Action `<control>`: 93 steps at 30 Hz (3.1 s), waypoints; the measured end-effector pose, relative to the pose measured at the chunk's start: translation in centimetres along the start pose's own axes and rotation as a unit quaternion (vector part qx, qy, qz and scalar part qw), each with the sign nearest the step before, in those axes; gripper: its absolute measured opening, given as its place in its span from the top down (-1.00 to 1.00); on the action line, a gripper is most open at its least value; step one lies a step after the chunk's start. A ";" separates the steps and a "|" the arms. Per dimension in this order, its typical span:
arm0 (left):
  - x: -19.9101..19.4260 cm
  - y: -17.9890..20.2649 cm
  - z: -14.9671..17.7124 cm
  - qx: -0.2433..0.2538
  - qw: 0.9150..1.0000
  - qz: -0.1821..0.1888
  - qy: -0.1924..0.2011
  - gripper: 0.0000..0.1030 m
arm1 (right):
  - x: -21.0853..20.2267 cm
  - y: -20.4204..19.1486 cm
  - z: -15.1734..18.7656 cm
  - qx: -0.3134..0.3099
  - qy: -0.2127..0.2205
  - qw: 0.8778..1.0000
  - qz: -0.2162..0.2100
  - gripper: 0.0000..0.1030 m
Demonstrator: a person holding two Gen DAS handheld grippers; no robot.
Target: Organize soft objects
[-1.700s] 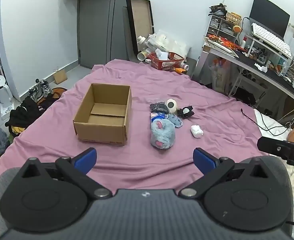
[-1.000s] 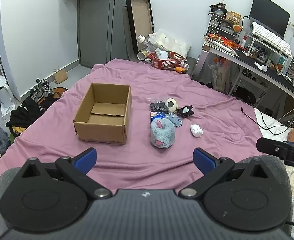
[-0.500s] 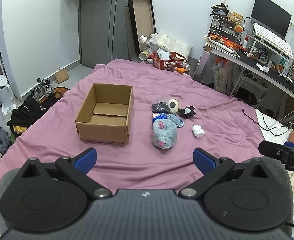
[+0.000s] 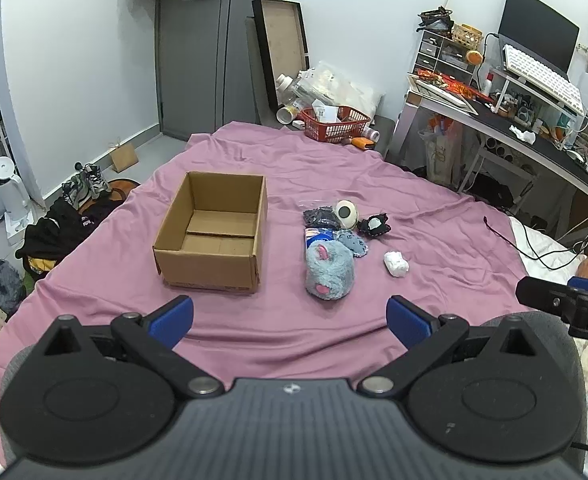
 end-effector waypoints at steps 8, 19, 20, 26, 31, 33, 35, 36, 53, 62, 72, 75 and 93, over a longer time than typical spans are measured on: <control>-0.2 0.5 0.0 0.004 1.000 0.000 0.002 -0.98 | -0.3 -0.1 -0.3 -0.004 0.005 1.000 0.002 -1.00; -0.2 1.2 -0.2 0.007 1.000 0.001 0.007 -0.98 | -0.3 -0.1 -0.4 -0.006 0.005 1.000 0.006 -1.00; -0.3 1.3 -0.3 0.008 1.000 0.001 0.009 -0.98 | -0.2 -0.1 -0.5 -0.007 0.006 1.000 0.006 -1.00; 0.0 1.7 -0.5 0.010 1.000 0.003 0.009 -0.98 | 0.2 0.1 -0.6 -0.006 0.003 1.000 0.005 -1.00; 0.8 1.8 -0.8 0.006 1.000 0.006 0.007 -0.98 | 0.8 0.4 -0.6 0.000 0.001 1.000 0.005 -1.00; 0.9 1.8 -0.8 0.006 1.000 0.003 0.010 -0.98 | 1.1 0.5 -0.7 0.002 0.000 1.000 0.007 -1.00; 1.2 1.8 -0.9 0.010 1.000 -0.001 0.014 -0.98 | 1.4 0.7 -0.7 0.003 0.000 1.000 0.006 -1.00; 1.4 1.9 -1.0 0.011 1.000 0.000 0.014 -0.98 | 1.7 0.7 -0.6 0.004 -0.001 1.000 0.003 -1.00; 7.2 1.1 -1.5 -0.030 0.999 0.015 0.008 -0.94 | 7.7 1.6 0.1 0.018 -0.027 0.999 -0.010 -0.91; 10.8 1.6 -1.6 -0.042 0.998 0.040 -0.001 -0.92 | 11.9 2.4 0.7 0.039 -0.059 0.997 -0.019 -0.71; 16.0 2.6 -1.1 -0.050 0.996 0.058 -0.033 -0.53 | 15.6 4.3 1.2 0.094 -0.078 0.992 -0.024 -0.49; 17.7 2.7 -0.5 -0.058 0.995 0.063 -0.048 -0.30 | 16.3 4.4 0.8 0.106 -0.071 0.991 -0.033 -0.43; 26.0 1.7 1.5 -0.076 0.988 0.070 -0.111 0.24 | 23.7 4.0 2.6 0.177 -0.117 0.975 -0.068 -0.14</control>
Point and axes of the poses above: each gripper's, at about its wrist camera, not at the fingertips, and x roughly the way its jaws point, y to its right, z to its underside, the point moved 7 cm from there along x, roughly the way its jaws point, and after that the axes turned 6 degrees about y, right-handed, at the moved point
